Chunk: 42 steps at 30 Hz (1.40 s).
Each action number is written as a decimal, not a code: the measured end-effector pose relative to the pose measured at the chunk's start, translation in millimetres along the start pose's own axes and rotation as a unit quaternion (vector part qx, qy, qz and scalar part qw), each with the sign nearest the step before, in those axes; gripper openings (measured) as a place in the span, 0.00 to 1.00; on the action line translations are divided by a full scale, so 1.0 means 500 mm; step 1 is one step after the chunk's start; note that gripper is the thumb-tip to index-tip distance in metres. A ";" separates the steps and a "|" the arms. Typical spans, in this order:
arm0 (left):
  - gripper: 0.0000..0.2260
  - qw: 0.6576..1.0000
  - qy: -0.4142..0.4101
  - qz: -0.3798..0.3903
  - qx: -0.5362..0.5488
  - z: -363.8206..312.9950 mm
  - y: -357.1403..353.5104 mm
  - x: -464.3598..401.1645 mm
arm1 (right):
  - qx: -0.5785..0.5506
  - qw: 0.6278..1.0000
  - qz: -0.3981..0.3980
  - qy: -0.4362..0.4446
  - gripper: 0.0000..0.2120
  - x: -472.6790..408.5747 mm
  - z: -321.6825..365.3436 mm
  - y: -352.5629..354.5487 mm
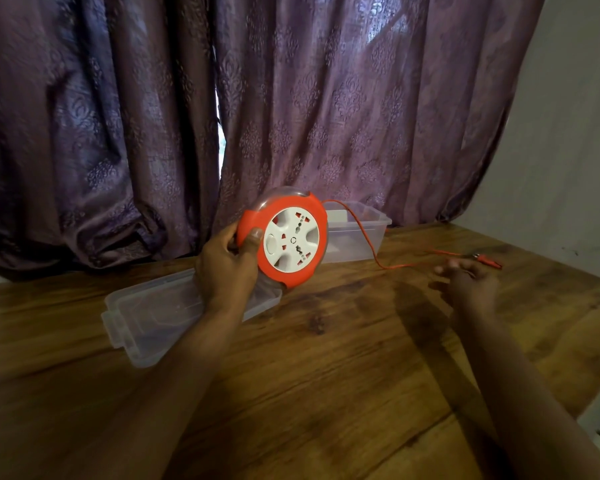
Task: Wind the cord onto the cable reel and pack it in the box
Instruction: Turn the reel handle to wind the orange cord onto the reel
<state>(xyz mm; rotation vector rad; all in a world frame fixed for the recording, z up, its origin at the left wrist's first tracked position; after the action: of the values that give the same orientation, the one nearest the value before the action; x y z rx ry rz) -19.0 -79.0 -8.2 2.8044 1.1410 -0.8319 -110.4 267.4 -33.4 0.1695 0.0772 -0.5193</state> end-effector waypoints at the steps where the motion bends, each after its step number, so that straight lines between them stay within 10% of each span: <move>1: 0.22 1.000 0.001 0.001 0.000 0.000 0.000 0.000 | -0.080 0.996 0.014 -0.036 0.05 -0.003 0.004 0.006; 12: 0.22 1.000 -0.004 0.000 0.007 0.001 0.006 0.003 | -0.341 0.922 0.036 -0.179 0.15 -0.053 0.031 0.046; 32: 0.25 1.000 -0.004 0.008 0.014 -0.004 -0.003 0.005 | -0.073 0.963 0.063 -0.251 0.12 -0.061 -0.059 -0.018; 42: 0.25 1.000 0.002 0.012 0.020 -0.002 -0.008 0.010 | 0.040 0.991 -0.027 -0.125 0.13 -0.048 -0.055 -0.025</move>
<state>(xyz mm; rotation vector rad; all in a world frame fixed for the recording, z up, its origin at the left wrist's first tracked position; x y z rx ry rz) -18.3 -72.6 -8.9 2.8475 1.1008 -0.8572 -138.6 273.3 -59.5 0.1808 -0.1840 -0.5938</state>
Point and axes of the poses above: each hand's wrist, its own x-axis away from the middle knuckle, its own y-axis out of the back of the hand, z = x × y, the point moved 3 cm from there along -x, towards the middle knuckle, and after that the axes turned 15 degrees about x, right-handed, at the moved point
